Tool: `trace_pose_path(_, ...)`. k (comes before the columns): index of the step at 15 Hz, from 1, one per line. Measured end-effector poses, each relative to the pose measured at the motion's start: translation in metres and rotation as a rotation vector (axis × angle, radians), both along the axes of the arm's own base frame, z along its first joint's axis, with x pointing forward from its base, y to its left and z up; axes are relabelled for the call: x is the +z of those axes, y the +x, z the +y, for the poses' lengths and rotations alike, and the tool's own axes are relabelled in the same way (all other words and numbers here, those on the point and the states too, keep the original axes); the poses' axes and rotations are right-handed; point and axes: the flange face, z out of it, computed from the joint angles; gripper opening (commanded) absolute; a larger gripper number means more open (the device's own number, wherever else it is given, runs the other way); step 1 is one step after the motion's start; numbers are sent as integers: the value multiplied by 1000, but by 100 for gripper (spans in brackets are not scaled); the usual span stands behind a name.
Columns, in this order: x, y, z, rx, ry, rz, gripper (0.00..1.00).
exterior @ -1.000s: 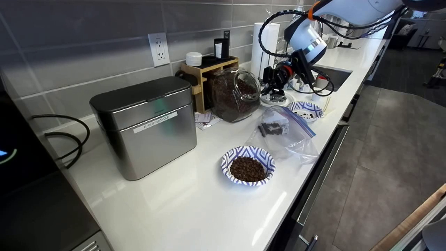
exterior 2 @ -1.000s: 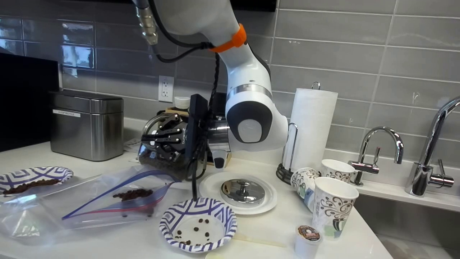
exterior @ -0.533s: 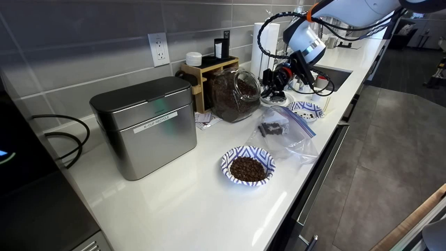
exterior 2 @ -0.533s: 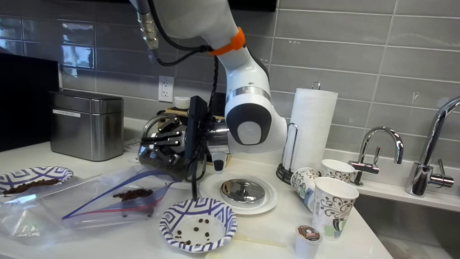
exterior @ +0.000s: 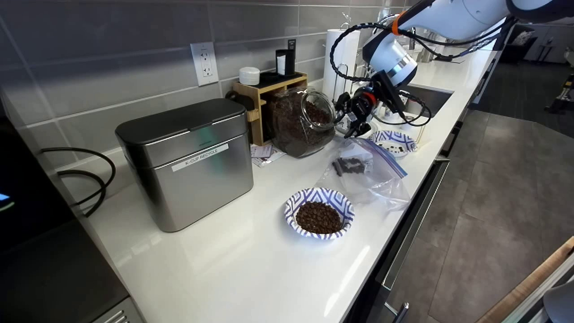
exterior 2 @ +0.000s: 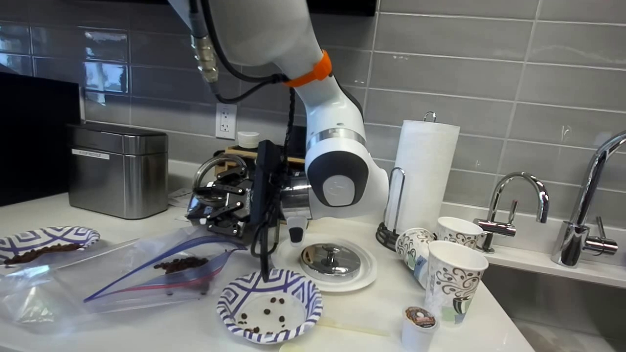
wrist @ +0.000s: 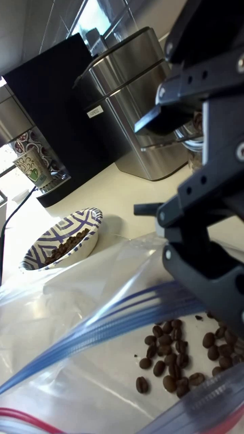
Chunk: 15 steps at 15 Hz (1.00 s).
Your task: Put some of the contents in the jar on the plate
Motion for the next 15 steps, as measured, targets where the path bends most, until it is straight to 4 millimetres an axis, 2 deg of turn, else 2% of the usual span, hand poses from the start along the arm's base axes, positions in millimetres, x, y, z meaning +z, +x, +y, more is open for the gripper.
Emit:
trace_pose_path(2, 1, 1, -2, 2, -7, -3, 99)
trace_pose_path(3, 2, 2, -3, 3, -9, -6, 100)
trace_pose_path(11, 15, 8, -9, 7, -8, -30, 100)
trace_pose_path(15, 28, 2, -12, 48, 42, -6, 100)
